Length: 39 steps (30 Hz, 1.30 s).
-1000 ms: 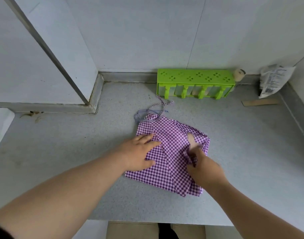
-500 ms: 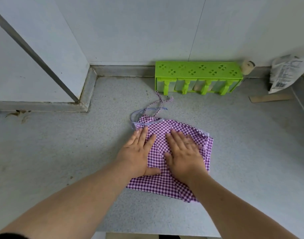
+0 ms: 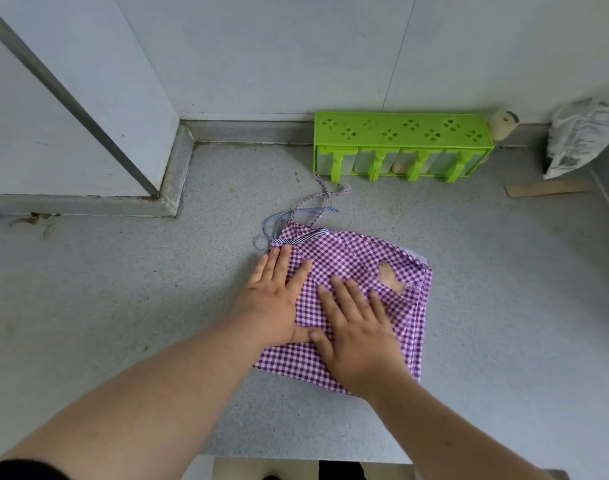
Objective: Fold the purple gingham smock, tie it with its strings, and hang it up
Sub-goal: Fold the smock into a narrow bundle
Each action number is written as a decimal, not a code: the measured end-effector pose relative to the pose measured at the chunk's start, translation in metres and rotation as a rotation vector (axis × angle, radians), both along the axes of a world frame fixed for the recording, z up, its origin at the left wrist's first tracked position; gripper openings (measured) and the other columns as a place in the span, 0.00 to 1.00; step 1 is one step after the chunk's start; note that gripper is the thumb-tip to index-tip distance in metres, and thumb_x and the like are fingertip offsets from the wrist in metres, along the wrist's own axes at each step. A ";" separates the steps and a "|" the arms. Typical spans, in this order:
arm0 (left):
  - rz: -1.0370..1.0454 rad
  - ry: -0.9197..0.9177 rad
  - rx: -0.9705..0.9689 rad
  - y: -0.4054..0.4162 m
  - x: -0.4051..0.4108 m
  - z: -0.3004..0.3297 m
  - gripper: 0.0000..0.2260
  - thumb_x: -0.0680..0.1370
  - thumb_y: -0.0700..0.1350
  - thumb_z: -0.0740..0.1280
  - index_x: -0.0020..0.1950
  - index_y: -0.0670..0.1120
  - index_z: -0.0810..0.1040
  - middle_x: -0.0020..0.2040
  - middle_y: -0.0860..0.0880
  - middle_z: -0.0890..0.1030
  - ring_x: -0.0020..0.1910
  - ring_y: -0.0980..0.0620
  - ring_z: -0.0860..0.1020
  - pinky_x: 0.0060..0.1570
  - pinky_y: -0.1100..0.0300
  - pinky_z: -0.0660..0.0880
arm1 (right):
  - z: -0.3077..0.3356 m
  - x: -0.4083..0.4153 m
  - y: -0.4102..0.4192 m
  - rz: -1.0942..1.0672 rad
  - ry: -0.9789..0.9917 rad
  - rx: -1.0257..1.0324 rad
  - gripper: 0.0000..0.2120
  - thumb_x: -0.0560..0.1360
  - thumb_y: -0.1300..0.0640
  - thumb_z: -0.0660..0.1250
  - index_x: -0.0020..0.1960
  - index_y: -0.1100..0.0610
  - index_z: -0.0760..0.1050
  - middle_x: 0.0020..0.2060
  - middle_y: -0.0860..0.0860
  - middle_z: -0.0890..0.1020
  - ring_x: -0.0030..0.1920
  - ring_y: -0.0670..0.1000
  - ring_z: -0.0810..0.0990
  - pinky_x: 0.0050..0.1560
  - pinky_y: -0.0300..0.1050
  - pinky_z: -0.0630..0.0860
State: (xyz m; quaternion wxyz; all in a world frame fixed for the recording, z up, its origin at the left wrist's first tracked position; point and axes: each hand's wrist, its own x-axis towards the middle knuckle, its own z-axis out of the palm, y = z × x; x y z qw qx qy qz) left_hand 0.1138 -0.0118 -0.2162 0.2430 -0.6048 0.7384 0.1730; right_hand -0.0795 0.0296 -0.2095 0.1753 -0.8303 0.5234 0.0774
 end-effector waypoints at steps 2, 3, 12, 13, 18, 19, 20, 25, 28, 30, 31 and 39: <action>0.006 0.021 0.022 -0.002 0.002 0.002 0.61 0.66 0.86 0.52 0.78 0.53 0.20 0.75 0.40 0.16 0.77 0.41 0.20 0.78 0.43 0.27 | -0.012 -0.025 -0.003 -0.075 0.046 -0.023 0.39 0.80 0.28 0.37 0.83 0.48 0.33 0.82 0.49 0.35 0.82 0.52 0.32 0.82 0.59 0.39; 0.006 0.024 0.034 -0.002 0.004 0.002 0.61 0.66 0.87 0.51 0.78 0.53 0.20 0.75 0.40 0.16 0.76 0.41 0.20 0.77 0.44 0.26 | -0.015 -0.038 -0.006 -0.103 0.052 -0.036 0.41 0.79 0.27 0.39 0.83 0.49 0.33 0.83 0.50 0.35 0.82 0.52 0.32 0.82 0.58 0.40; -0.215 0.110 -0.103 0.009 0.018 0.020 0.48 0.76 0.76 0.59 0.86 0.53 0.43 0.86 0.44 0.39 0.85 0.40 0.42 0.83 0.42 0.41 | -0.022 -0.081 -0.013 -0.110 0.042 -0.022 0.44 0.76 0.25 0.35 0.82 0.49 0.28 0.81 0.47 0.31 0.82 0.49 0.33 0.82 0.52 0.39; -0.334 0.166 -0.137 0.015 0.022 0.024 0.39 0.79 0.71 0.60 0.83 0.53 0.53 0.84 0.46 0.50 0.84 0.41 0.51 0.83 0.42 0.48 | -0.024 -0.081 -0.014 -0.108 0.040 -0.019 0.44 0.76 0.25 0.35 0.81 0.49 0.27 0.81 0.47 0.31 0.81 0.49 0.32 0.82 0.52 0.38; -0.360 0.137 0.106 0.041 0.050 0.035 0.39 0.79 0.72 0.61 0.85 0.59 0.50 0.85 0.54 0.48 0.84 0.48 0.49 0.83 0.42 0.54 | -0.022 -0.086 -0.021 -0.061 0.078 0.047 0.44 0.77 0.25 0.37 0.80 0.49 0.24 0.80 0.48 0.28 0.81 0.50 0.30 0.81 0.52 0.35; -0.329 0.108 0.155 0.043 0.057 0.037 0.43 0.78 0.73 0.62 0.86 0.60 0.45 0.86 0.55 0.41 0.85 0.49 0.44 0.83 0.42 0.50 | -0.019 -0.084 -0.022 -0.061 0.098 0.056 0.44 0.77 0.25 0.37 0.80 0.49 0.25 0.80 0.50 0.29 0.81 0.51 0.30 0.80 0.52 0.33; -0.321 0.085 0.181 0.046 0.062 0.038 0.45 0.78 0.72 0.63 0.86 0.61 0.41 0.86 0.56 0.37 0.85 0.50 0.40 0.83 0.42 0.47 | -0.014 -0.081 -0.022 -0.062 0.123 0.047 0.43 0.78 0.26 0.38 0.81 0.50 0.27 0.81 0.51 0.30 0.82 0.52 0.32 0.80 0.52 0.33; -0.285 0.102 0.136 0.056 0.058 0.033 0.43 0.81 0.61 0.65 0.86 0.56 0.40 0.86 0.51 0.35 0.86 0.48 0.39 0.84 0.42 0.49 | 0.023 -0.059 0.014 0.079 -0.026 -0.173 0.33 0.77 0.30 0.54 0.74 0.48 0.69 0.69 0.51 0.75 0.68 0.57 0.75 0.73 0.60 0.69; -0.266 0.093 0.112 0.058 0.050 0.033 0.44 0.81 0.56 0.68 0.87 0.55 0.41 0.86 0.50 0.36 0.86 0.48 0.40 0.83 0.47 0.45 | 0.024 -0.058 0.041 0.133 0.070 -0.035 0.35 0.74 0.28 0.59 0.75 0.47 0.67 0.68 0.47 0.74 0.66 0.53 0.75 0.68 0.56 0.75; -0.286 0.084 0.103 0.060 0.051 0.037 0.44 0.82 0.50 0.69 0.87 0.55 0.40 0.86 0.50 0.35 0.86 0.49 0.40 0.80 0.50 0.42 | 0.023 -0.062 0.043 0.088 0.089 0.026 0.30 0.78 0.39 0.62 0.77 0.48 0.65 0.71 0.47 0.71 0.68 0.52 0.74 0.66 0.52 0.76; -0.297 0.084 0.098 0.060 0.054 0.037 0.44 0.82 0.46 0.68 0.87 0.55 0.40 0.86 0.51 0.35 0.86 0.49 0.41 0.80 0.51 0.41 | 0.023 -0.063 0.040 0.071 0.067 0.034 0.27 0.80 0.43 0.63 0.77 0.49 0.67 0.70 0.47 0.72 0.66 0.51 0.75 0.63 0.49 0.78; 0.306 0.502 0.168 0.048 0.050 0.055 0.05 0.83 0.54 0.66 0.51 0.57 0.81 0.49 0.53 0.84 0.49 0.52 0.82 0.51 0.55 0.78 | 0.066 -0.081 -0.004 -0.161 -0.170 0.301 0.11 0.83 0.51 0.62 0.64 0.46 0.76 0.55 0.48 0.83 0.50 0.47 0.81 0.48 0.39 0.76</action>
